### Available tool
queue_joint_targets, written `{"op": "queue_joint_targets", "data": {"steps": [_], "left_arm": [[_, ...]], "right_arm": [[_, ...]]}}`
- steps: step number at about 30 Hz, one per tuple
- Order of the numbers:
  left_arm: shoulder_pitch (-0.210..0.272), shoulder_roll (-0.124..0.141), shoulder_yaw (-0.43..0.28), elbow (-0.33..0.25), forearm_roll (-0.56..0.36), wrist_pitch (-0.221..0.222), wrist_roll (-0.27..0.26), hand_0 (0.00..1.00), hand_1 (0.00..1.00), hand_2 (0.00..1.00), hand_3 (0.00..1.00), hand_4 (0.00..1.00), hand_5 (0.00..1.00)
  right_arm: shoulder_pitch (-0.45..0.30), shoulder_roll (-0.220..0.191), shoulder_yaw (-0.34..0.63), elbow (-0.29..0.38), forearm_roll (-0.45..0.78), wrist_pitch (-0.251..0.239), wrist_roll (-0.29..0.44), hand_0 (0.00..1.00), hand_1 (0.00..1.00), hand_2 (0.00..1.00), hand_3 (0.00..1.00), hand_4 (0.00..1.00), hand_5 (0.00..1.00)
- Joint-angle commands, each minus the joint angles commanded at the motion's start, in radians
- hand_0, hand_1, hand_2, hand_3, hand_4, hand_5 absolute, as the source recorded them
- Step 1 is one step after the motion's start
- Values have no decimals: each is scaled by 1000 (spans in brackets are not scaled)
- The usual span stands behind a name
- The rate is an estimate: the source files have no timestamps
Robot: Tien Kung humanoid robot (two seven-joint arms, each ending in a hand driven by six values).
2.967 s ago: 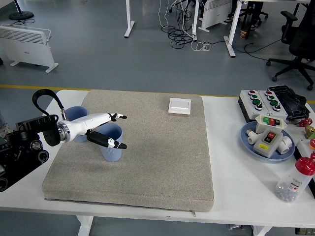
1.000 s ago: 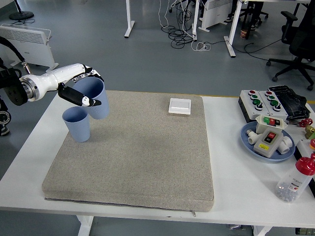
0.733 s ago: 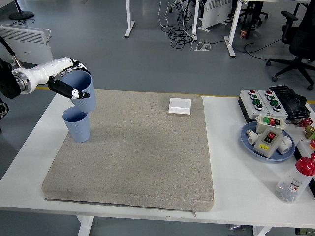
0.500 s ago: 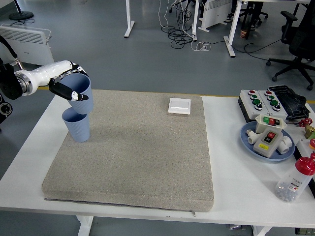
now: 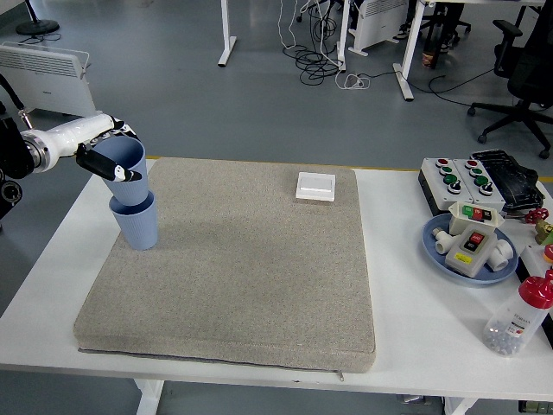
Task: Push cup pick cup insert cup
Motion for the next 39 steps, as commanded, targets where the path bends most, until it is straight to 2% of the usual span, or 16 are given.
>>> {"op": "queue_joint_targets", "data": {"steps": [14,23,24,29,30,35,36,39], "left_arm": [[1,-10,19,21,8,0,3,480,541,519,509,599,118],[-4,-23,32,55,-14,3,-5,481,564,550,530,608,118],[-5,-25,34,63,-17,3,-7,501,619,636,612,647,127],[-9,-32,39,89,-22,6,-14,501,619,636,612,647,127],[-9,-35,39,96,-28,7,-18,642,713,773,786,783,293],[-13,-45,41,127,-57,10,-24,642,713,773,786,783,293],[-14,-48,41,132,-58,11,-26,738,783,853,855,793,297],[-13,-51,40,142,-59,14,-28,738,783,853,855,793,297]], "right_arm": [[1,0,0,0,-3,1,-1,770,709,710,613,271,556],[4,-1,1,0,-6,2,-1,770,709,710,613,271,556],[4,-1,1,0,-6,2,-1,770,709,710,613,271,557],[5,-1,2,0,-7,2,-1,770,709,710,613,271,557],[5,-1,2,0,-8,2,-1,770,709,710,613,272,556],[6,-1,2,0,-8,2,0,770,709,710,613,272,556],[6,0,2,0,-8,2,1,770,709,710,613,272,556],[5,0,2,0,-7,2,1,770,709,710,613,272,556]]}}
